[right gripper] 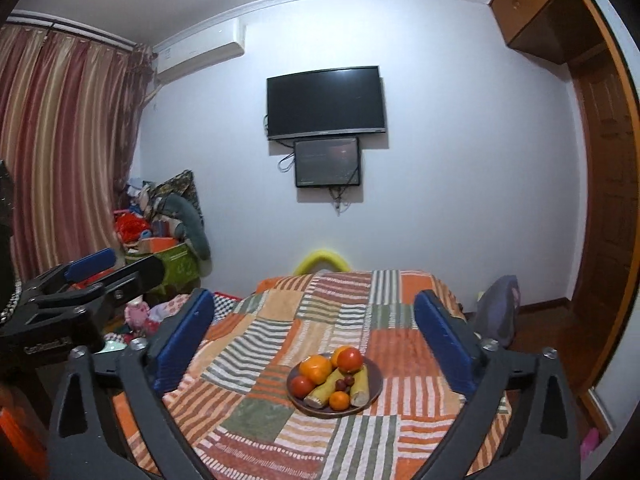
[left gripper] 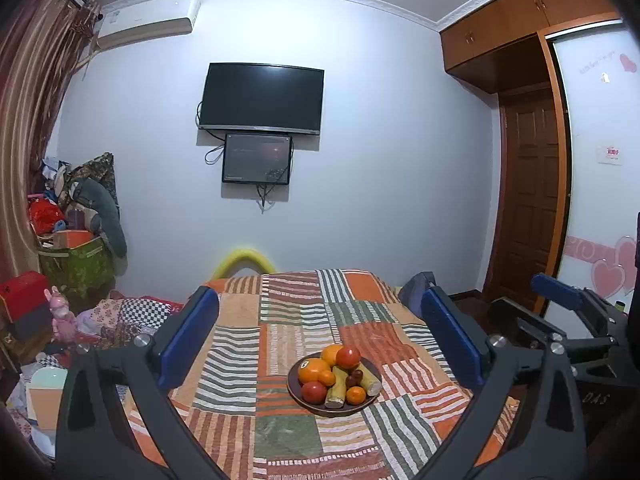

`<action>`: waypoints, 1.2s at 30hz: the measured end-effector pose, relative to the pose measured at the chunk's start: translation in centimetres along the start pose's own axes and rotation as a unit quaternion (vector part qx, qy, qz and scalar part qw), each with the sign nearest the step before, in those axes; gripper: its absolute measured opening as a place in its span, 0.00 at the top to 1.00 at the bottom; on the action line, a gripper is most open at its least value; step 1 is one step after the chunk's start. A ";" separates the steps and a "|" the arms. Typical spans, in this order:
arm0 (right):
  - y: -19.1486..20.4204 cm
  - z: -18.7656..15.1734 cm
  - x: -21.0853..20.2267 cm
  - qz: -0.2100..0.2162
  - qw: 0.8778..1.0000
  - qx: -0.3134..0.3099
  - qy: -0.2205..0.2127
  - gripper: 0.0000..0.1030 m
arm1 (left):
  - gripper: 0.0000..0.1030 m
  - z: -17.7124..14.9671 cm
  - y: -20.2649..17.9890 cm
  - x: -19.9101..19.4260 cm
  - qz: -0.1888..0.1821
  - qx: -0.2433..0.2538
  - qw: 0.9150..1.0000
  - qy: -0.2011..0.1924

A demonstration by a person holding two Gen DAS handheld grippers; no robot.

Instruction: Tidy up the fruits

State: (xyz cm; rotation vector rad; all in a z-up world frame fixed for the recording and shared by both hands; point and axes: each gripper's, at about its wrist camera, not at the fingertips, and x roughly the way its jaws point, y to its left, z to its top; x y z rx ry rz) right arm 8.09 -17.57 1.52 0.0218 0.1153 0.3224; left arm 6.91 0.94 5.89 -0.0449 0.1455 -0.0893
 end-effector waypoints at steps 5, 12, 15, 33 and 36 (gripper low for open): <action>0.1 0.0 -0.3 -0.006 1.000 0.003 0.000 0.00 | 0.00 -0.4 0.1 -0.4 0.005 0.010 1.000 -0.002; 0.2 -0.5 -0.7 -0.007 1.000 0.004 0.000 0.00 | 0.00 -0.7 -0.4 -0.4 0.003 0.014 1.000 0.000; 0.2 -0.7 -0.8 -0.009 1.000 0.002 0.001 0.00 | 0.00 -0.7 -0.5 -0.4 0.002 0.012 1.000 0.000; 0.0 -0.7 -1.5 -0.010 1.000 0.004 -0.004 0.00 | 0.00 -1.4 -0.7 0.0 -0.005 0.008 1.000 0.008; 0.0 -0.6 -1.6 -0.011 1.000 0.003 -0.004 0.00 | 0.00 -1.3 -0.6 -0.1 -0.005 0.008 1.000 0.007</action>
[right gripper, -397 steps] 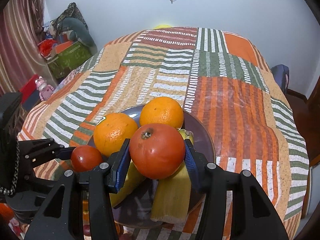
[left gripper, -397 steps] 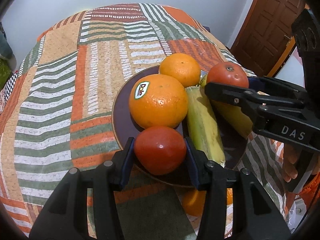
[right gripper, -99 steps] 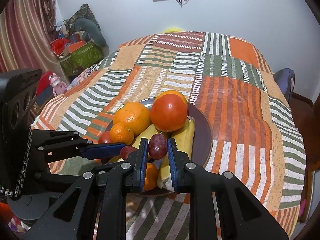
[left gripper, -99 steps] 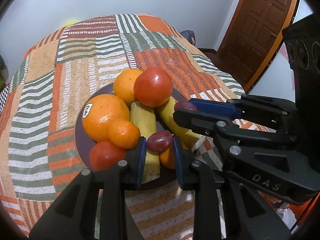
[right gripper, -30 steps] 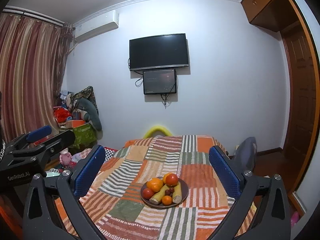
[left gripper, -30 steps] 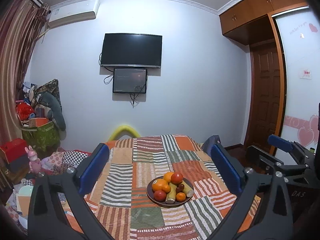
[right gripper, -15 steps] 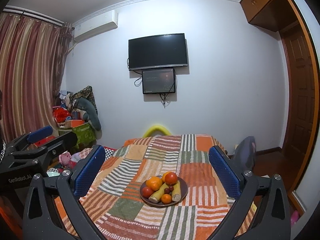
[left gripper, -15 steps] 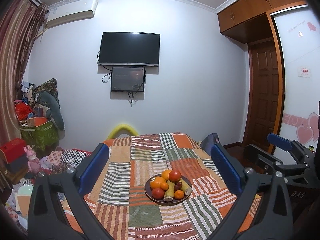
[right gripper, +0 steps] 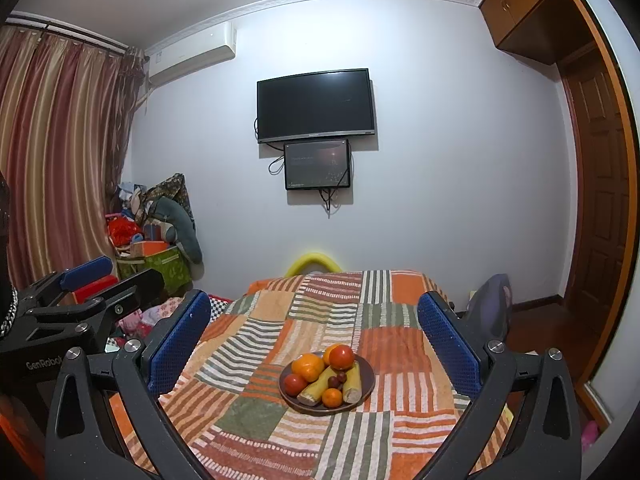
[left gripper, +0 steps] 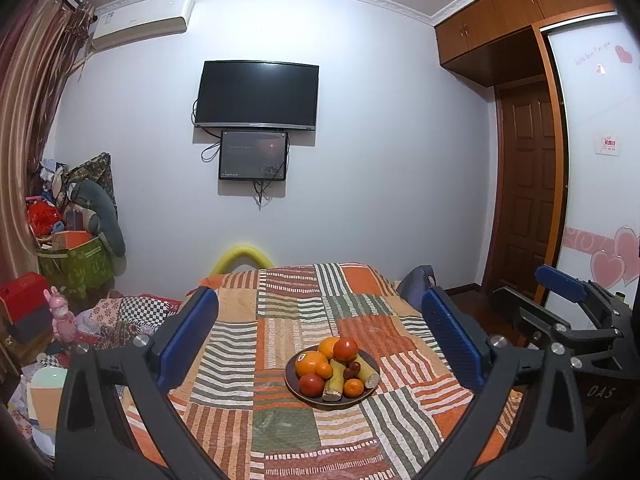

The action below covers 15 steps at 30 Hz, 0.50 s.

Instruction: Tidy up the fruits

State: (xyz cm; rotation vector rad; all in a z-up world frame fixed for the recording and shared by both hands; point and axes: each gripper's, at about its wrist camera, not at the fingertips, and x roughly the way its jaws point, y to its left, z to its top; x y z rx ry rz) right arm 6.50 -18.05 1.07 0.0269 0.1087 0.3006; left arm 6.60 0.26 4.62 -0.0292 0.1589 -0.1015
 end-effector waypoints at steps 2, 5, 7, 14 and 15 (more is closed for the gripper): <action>0.0 0.0 0.0 -0.001 1.000 0.000 0.000 0.00 | 0.00 0.0 0.0 0.0 0.000 0.000 1.000 0.000; -0.1 0.2 -0.2 -0.003 1.000 0.000 -0.002 0.00 | 0.00 0.1 0.0 0.0 -0.001 0.001 1.000 0.001; -0.1 0.2 -0.2 -0.004 1.000 -0.001 -0.001 0.00 | 0.00 0.1 0.0 0.0 0.001 0.002 1.000 0.000; 0.1 0.2 -0.4 -0.008 1.000 0.001 -0.003 0.00 | 0.00 0.1 -0.1 0.1 -0.005 0.003 1.000 0.003; 0.1 0.2 -0.4 -0.008 1.000 0.001 -0.003 0.00 | 0.00 0.1 -0.2 0.2 -0.007 0.007 1.000 0.006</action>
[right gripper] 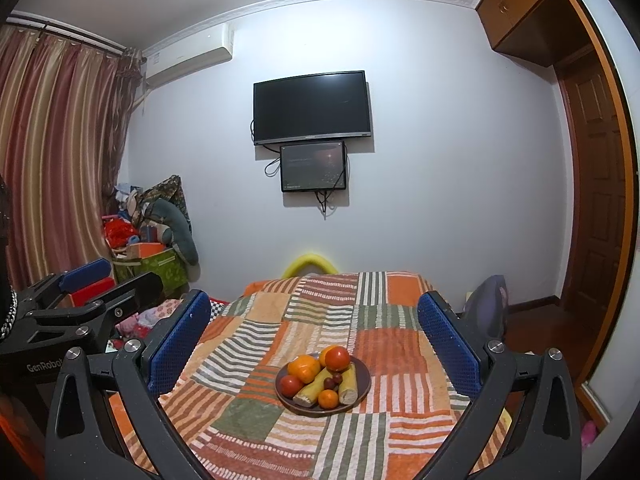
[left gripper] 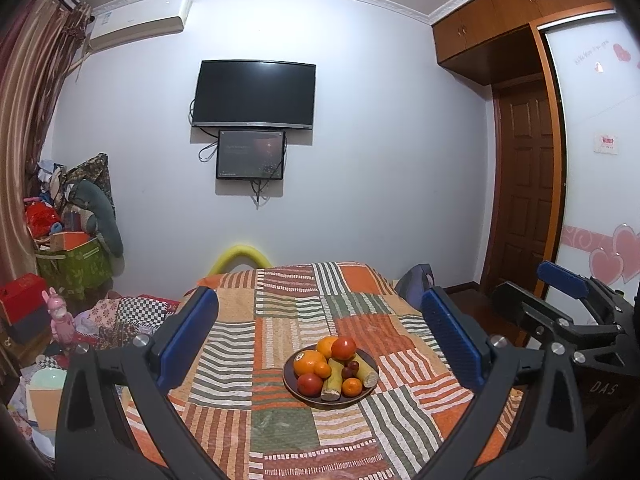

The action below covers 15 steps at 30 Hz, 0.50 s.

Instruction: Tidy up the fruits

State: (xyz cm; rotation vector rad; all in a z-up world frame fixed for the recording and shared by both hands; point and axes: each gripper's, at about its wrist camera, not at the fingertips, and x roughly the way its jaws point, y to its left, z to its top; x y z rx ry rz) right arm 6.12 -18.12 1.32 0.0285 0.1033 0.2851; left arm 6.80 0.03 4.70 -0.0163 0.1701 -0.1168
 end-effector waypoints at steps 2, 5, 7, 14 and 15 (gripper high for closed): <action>0.0 0.0 0.0 0.000 1.000 0.001 -0.001 0.00 | 0.00 0.0 -0.2 0.3 -0.001 0.005 1.000 0.010; -0.1 0.1 -0.1 -0.001 1.000 0.005 -0.002 0.00 | 0.00 -0.1 -0.2 0.6 -0.008 0.002 1.000 0.015; -0.2 0.1 -0.2 -0.003 1.000 0.006 -0.003 0.00 | 0.00 -0.2 -0.1 0.7 -0.007 -0.003 1.000 0.017; -0.4 0.0 0.0 -0.008 1.000 0.009 0.000 0.00 | 0.00 -0.3 0.0 0.7 -0.003 -0.005 1.000 0.015; -0.4 0.0 0.0 -0.008 1.000 0.009 0.000 0.00 | 0.00 -0.2 0.0 0.7 -0.003 -0.005 1.000 0.014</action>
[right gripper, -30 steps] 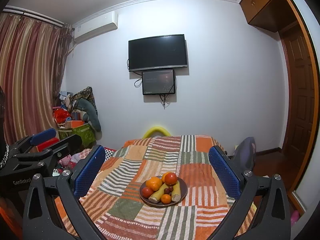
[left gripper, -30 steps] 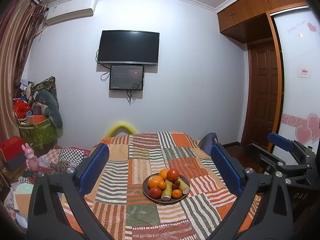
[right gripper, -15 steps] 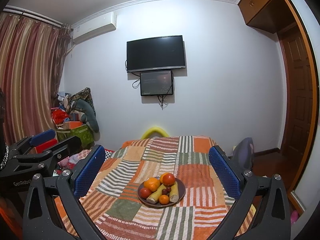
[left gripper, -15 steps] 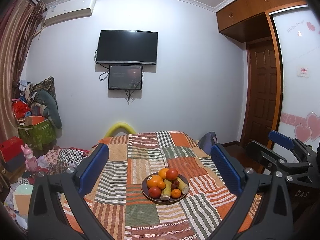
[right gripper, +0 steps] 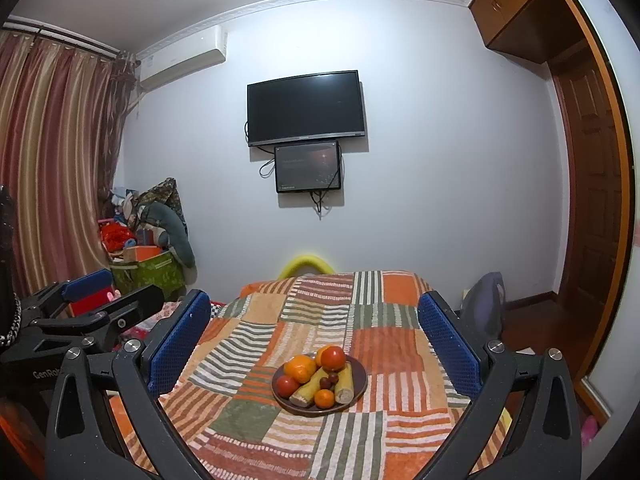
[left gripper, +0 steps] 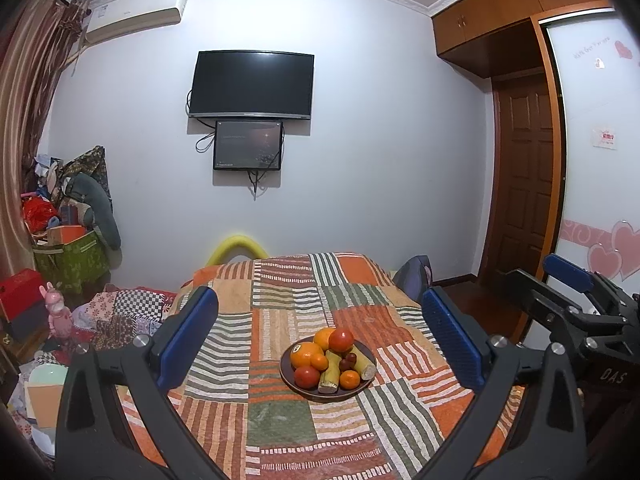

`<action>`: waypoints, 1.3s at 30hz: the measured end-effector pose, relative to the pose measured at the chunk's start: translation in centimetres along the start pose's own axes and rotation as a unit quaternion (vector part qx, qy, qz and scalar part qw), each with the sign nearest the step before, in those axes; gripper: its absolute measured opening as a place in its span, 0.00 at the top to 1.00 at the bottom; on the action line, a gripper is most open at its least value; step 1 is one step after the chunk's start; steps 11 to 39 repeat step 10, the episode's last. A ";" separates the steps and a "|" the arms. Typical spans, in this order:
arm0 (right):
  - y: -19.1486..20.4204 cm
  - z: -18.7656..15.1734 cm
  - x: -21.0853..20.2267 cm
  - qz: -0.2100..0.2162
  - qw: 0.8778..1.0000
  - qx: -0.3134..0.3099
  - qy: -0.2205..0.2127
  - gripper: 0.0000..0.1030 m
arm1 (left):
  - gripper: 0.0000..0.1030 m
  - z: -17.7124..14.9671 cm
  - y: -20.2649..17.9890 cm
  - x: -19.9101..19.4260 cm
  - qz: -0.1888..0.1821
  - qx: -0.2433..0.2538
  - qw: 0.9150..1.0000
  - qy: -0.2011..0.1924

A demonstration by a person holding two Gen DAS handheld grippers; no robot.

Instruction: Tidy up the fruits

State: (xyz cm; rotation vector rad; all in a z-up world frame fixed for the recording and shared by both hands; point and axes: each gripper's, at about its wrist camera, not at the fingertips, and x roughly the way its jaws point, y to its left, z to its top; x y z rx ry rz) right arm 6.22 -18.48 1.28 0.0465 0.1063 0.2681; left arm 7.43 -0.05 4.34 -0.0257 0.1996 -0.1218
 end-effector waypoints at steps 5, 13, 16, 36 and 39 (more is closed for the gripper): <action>0.0 -0.1 0.0 -0.001 1.000 -0.001 0.001 0.00 | 0.00 0.1 -0.1 0.0 0.000 0.000 1.000 -0.001; 0.2 -0.1 -0.1 -0.002 1.000 -0.004 0.001 0.00 | 0.00 0.1 -0.2 -0.1 0.000 0.000 1.000 -0.002; 0.2 -0.1 -0.1 -0.002 1.000 -0.004 0.001 0.00 | 0.00 0.1 -0.2 -0.1 0.000 0.000 1.000 -0.002; 0.2 -0.1 -0.1 -0.002 1.000 -0.004 0.001 0.00 | 0.00 0.1 -0.2 -0.1 0.000 0.000 1.000 -0.002; 0.2 -0.1 -0.1 -0.002 1.000 -0.004 0.001 0.00 | 0.00 0.1 -0.2 -0.1 0.000 0.000 1.000 -0.002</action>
